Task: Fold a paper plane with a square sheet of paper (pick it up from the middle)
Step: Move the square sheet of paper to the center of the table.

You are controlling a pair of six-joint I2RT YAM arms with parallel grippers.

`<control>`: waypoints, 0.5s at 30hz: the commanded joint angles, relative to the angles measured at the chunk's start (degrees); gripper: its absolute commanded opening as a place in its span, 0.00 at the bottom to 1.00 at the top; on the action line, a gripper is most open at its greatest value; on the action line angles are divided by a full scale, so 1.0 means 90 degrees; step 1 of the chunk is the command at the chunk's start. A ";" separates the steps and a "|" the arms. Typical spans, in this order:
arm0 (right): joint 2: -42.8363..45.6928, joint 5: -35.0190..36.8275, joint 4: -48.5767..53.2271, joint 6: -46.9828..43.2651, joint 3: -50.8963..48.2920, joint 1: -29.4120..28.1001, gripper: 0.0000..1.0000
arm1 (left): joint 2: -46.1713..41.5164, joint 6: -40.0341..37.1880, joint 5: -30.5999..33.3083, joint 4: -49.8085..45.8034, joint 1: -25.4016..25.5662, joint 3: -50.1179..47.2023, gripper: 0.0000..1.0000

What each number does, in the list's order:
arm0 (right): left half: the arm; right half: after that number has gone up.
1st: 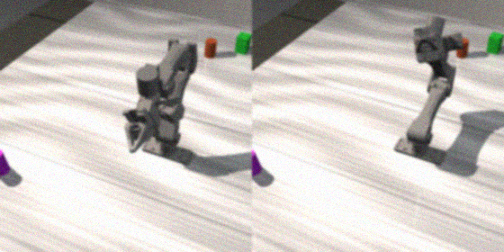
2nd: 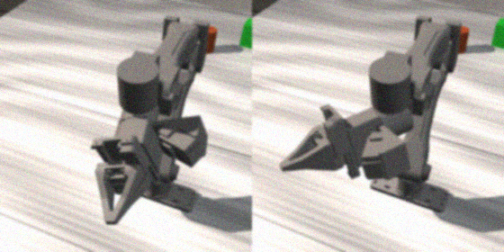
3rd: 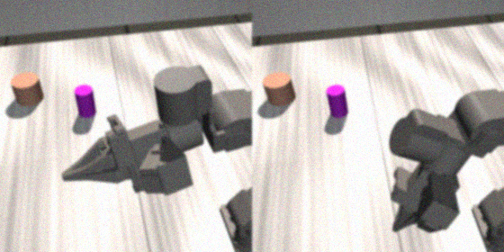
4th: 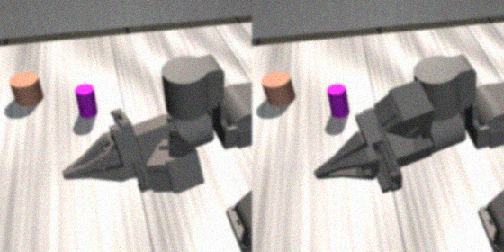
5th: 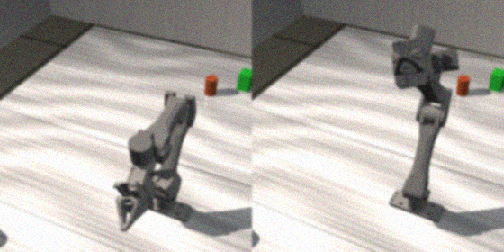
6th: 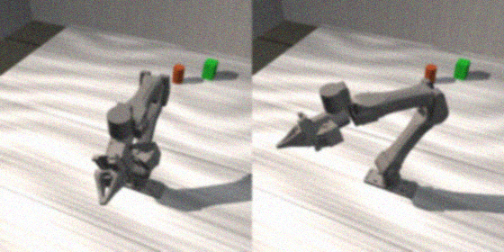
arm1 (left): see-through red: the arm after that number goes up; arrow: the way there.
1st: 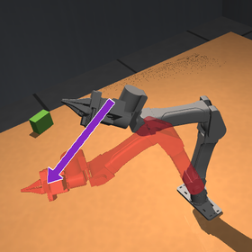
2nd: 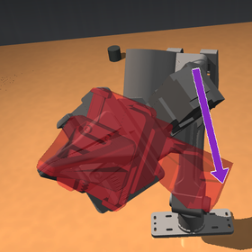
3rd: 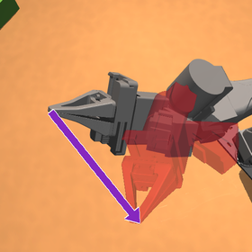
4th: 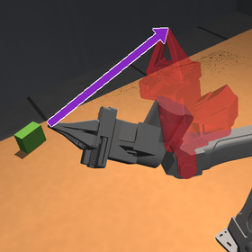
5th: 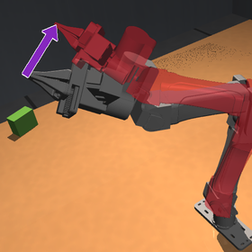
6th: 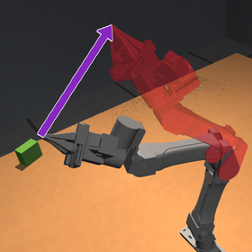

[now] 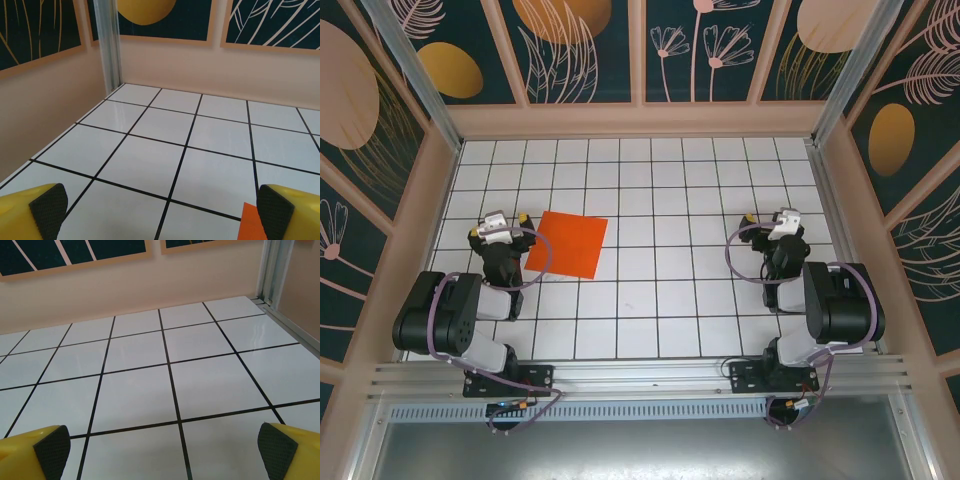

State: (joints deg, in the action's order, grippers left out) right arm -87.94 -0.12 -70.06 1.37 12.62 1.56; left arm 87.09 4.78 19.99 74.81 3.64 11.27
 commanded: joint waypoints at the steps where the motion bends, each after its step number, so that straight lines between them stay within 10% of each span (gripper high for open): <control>1: -0.0035 -0.0146 -0.0099 -0.0074 0.0102 0.0043 0.99 | 0.0032 0.0086 0.0038 0.0243 -0.0033 0.0057 0.99; 15: -0.0034 -0.0153 -0.0085 -0.0071 0.0111 0.0059 0.99 | 0.0046 0.0088 0.0039 0.0214 -0.0035 0.0081 0.99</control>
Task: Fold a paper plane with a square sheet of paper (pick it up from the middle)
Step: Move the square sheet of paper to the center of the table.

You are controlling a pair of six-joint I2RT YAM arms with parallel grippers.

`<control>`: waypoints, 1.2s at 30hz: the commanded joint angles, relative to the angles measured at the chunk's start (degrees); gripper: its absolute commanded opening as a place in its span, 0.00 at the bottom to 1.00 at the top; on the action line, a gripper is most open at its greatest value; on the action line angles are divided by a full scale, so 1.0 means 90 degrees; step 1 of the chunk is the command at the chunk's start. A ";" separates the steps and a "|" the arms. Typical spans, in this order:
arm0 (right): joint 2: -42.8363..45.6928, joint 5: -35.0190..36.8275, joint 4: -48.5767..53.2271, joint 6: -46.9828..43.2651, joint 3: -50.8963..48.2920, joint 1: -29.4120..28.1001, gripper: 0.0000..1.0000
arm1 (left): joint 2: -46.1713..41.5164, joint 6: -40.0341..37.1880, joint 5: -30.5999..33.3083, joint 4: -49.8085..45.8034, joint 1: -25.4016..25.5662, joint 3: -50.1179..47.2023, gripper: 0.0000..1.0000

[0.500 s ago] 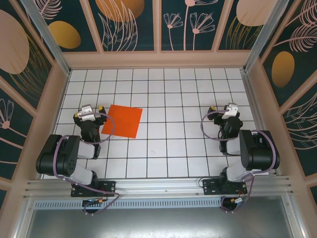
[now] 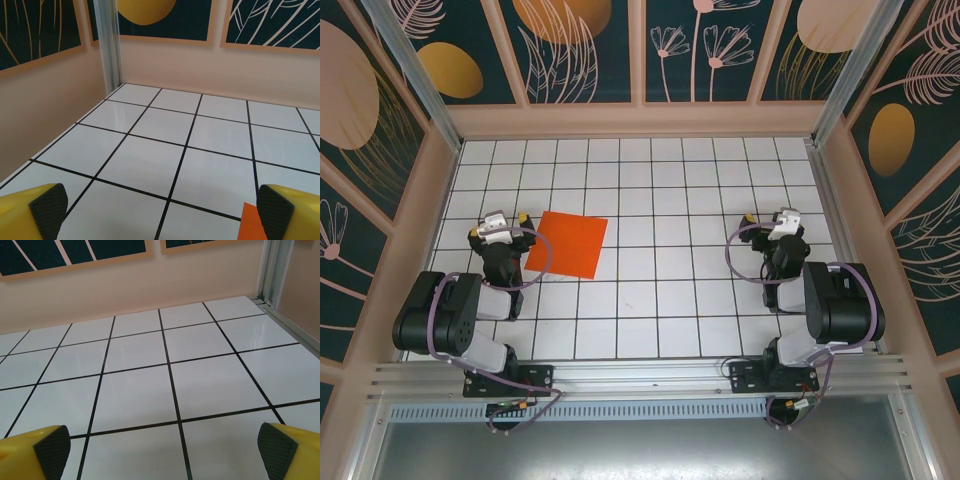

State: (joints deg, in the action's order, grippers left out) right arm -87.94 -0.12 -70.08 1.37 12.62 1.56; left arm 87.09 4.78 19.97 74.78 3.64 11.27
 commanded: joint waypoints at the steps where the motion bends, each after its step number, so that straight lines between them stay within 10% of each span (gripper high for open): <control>1: -0.0042 -0.0158 -0.0084 -0.0074 0.0119 0.0059 0.99 | 0.0046 0.0087 0.0046 0.0217 -0.0035 0.0083 0.99; 12: 0.0917 0.0064 0.1384 -0.0285 0.0527 -0.0186 0.99 | -0.0396 0.0052 0.0064 0.0461 -0.0031 -0.0229 0.99; 18: 0.1513 0.1599 0.4806 0.0575 0.2264 -0.1033 0.99 | -0.2001 0.0834 0.0850 -0.2576 -0.0025 0.0618 0.98; 28: -0.0889 0.1041 0.8383 0.2219 0.5674 -0.3353 0.99 | -0.3165 0.2707 -0.0008 -0.7532 -0.0024 0.2835 0.99; 36: -0.2927 0.0140 0.8290 0.3355 0.7715 -0.5149 0.91 | -0.3545 0.2865 -0.0728 -0.8407 -0.0026 0.3251 0.98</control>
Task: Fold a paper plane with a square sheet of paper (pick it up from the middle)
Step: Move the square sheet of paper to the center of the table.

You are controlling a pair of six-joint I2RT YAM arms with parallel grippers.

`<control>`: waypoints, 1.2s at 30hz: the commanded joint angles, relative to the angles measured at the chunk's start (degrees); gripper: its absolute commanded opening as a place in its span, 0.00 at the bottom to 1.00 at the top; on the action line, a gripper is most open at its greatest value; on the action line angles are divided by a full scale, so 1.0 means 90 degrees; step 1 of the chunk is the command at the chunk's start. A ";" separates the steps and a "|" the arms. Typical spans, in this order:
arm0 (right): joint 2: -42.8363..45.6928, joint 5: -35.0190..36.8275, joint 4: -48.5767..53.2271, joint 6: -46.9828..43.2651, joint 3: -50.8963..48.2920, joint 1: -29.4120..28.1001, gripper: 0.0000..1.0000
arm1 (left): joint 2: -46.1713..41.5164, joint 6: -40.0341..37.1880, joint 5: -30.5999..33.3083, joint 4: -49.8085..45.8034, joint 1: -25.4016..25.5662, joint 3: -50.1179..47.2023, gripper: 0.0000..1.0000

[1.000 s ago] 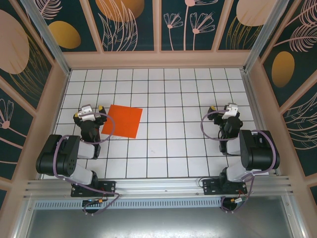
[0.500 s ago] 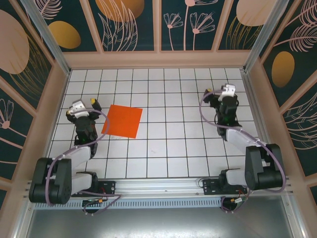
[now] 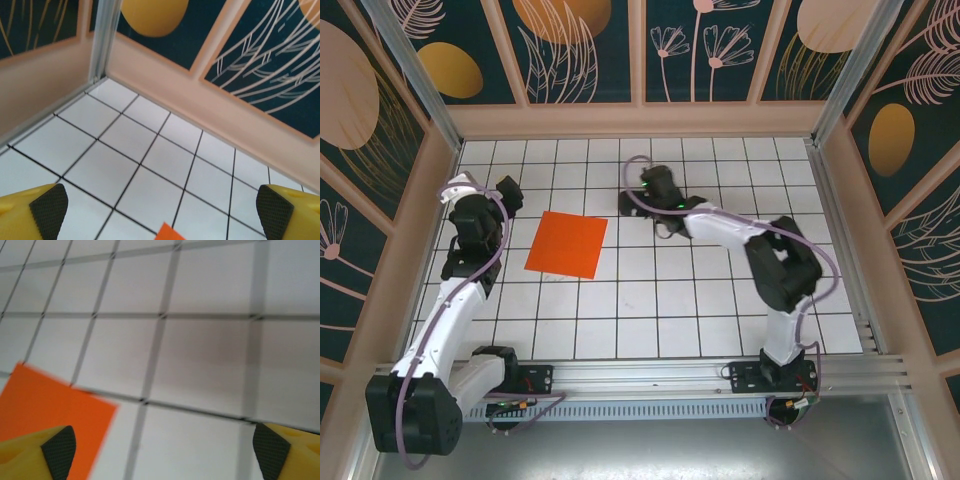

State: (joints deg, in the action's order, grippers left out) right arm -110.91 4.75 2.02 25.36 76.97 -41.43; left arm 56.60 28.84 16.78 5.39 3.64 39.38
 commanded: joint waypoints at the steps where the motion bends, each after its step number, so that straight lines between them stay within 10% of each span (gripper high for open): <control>1: -0.0639 -0.0480 0.0270 0.0821 0.0817 -0.0560 0.87 | -0.0215 0.0187 -0.0393 -0.0656 -0.0028 0.0104 0.99; 7: -0.1700 -0.0648 0.0576 0.1398 0.1944 -0.1199 0.71 | -0.0332 0.0275 0.0023 -0.0700 -0.0028 0.0098 0.99; 22: -0.2448 -0.0813 0.1660 0.1445 0.2405 -0.1560 0.68 | -0.0276 0.0283 0.0253 -0.0599 -0.0024 -0.0096 0.99; 36: 0.0016 -0.0530 0.1814 -0.0463 -0.1379 -0.0001 0.69 | -0.0268 0.0263 0.0256 -0.0560 -0.0024 -0.0193 0.98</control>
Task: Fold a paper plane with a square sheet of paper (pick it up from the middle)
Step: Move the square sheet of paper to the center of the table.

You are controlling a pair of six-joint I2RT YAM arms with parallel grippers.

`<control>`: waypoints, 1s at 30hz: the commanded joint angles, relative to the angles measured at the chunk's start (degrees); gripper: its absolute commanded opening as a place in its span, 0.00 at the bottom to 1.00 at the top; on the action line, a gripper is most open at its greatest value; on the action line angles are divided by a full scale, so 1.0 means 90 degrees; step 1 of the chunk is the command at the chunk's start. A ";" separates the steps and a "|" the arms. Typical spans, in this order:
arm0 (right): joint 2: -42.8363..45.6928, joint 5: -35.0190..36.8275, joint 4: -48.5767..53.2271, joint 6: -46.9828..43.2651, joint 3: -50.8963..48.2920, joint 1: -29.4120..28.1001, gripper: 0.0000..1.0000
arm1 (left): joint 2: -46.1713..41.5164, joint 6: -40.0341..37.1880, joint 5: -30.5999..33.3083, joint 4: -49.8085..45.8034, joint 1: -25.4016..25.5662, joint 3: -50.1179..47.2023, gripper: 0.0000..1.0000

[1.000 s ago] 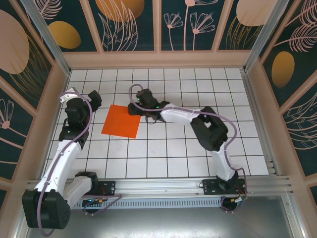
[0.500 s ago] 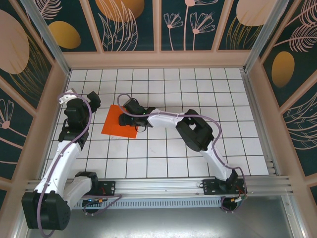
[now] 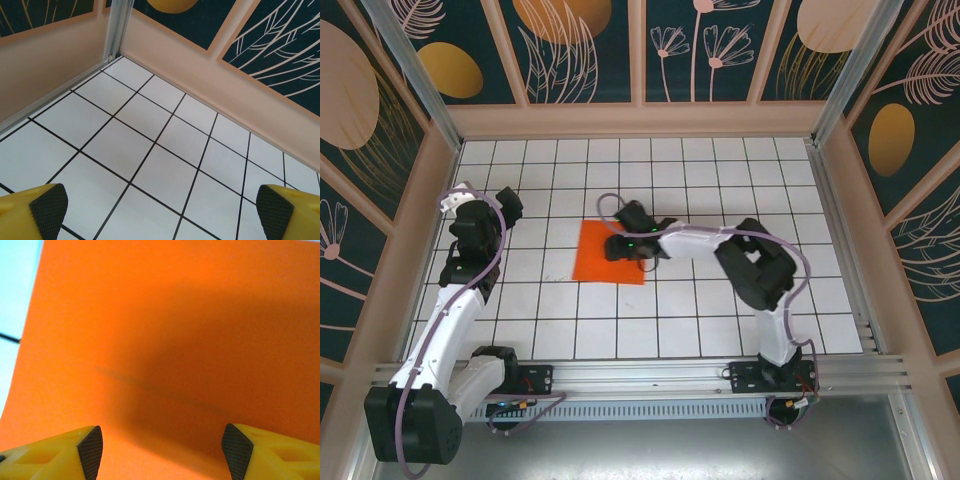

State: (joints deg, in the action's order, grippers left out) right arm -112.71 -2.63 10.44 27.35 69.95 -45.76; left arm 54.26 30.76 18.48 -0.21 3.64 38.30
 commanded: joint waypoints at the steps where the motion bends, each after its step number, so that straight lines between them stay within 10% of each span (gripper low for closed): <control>1: 0.0336 0.0353 0.0970 -0.0823 -0.0683 0.0667 0.69 | -0.0013 0.0049 0.0068 0.0061 -0.0024 -0.0076 0.99; 20: -0.1220 0.1102 0.1610 0.1062 0.2227 0.0177 0.71 | 0.0221 0.0010 -0.0031 0.0111 -0.0026 -0.0124 0.99; 30: -0.1053 0.0842 0.1676 0.1056 0.1323 -0.0072 0.71 | 0.0269 0.0136 -0.0189 0.0238 -0.0036 -0.0271 0.98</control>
State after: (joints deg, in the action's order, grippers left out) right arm -123.24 6.76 19.92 35.33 87.09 -44.84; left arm 56.25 31.07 17.87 0.21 3.64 36.73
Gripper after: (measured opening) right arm 0.709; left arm 0.986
